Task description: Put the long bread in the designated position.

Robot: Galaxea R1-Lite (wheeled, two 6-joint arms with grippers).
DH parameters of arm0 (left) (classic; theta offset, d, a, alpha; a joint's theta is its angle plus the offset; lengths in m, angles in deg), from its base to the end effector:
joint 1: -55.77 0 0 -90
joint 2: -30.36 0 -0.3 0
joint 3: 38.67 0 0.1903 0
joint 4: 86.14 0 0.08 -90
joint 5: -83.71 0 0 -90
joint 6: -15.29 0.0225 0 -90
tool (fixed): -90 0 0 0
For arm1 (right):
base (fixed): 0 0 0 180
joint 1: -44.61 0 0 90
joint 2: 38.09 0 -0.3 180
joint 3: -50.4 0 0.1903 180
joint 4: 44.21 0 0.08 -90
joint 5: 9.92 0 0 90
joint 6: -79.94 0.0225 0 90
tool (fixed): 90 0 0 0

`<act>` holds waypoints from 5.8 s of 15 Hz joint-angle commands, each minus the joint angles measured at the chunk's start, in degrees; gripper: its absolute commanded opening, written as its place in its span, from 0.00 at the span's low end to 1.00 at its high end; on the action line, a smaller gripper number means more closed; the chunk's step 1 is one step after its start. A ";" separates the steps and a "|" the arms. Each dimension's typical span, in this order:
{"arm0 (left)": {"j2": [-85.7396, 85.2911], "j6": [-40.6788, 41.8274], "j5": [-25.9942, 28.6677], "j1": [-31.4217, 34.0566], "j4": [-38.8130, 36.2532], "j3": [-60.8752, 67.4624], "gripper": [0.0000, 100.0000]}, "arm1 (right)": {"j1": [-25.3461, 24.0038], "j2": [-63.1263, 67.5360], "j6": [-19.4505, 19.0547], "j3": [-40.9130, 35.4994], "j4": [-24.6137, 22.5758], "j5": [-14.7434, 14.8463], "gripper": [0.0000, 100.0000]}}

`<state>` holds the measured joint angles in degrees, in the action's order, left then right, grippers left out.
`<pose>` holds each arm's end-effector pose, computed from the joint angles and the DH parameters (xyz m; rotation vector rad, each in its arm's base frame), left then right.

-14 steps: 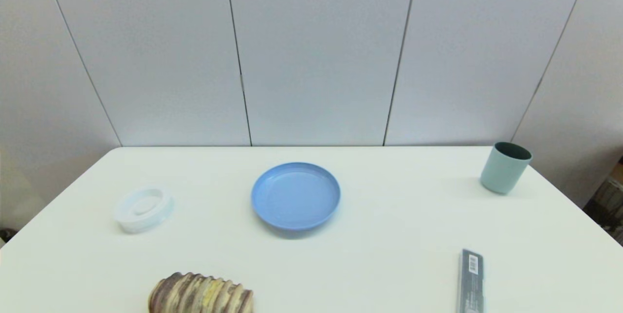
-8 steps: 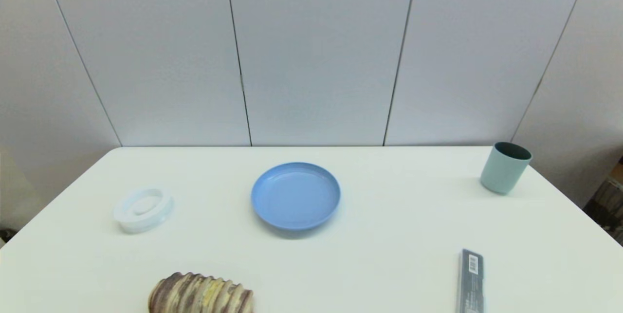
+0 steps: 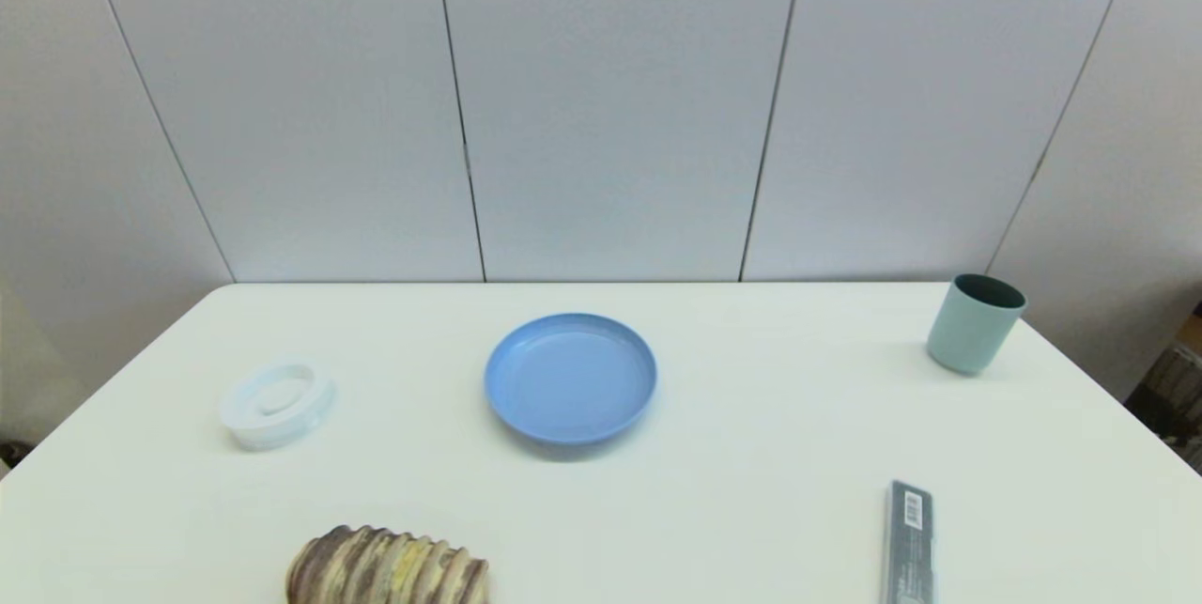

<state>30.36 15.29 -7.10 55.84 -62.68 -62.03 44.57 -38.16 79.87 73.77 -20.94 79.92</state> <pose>-0.0228 0.0003 0.0753 0.0000 0.0017 0.0154 -0.0229 0.0000 0.0756 -0.0012 -0.0030 0.0035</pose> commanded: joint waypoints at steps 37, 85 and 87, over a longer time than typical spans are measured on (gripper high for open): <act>82.35 74.97 38.70 -3.68 42.71 -70.75 1.00 | -0.04 0.07 -0.01 0.00 0.01 -0.02 1.00; 103.45 82.53 30.52 -15.28 46.13 -61.26 1.00 | -0.04 0.07 -0.01 0.00 0.01 -0.02 1.00; 103.62 81.83 30.35 -15.28 43.85 -60.12 1.00 | -0.04 0.07 -0.01 0.00 0.01 -0.02 1.00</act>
<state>133.64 96.90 23.09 40.55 -17.99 -122.84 44.54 -38.16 79.87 73.77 -20.89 79.92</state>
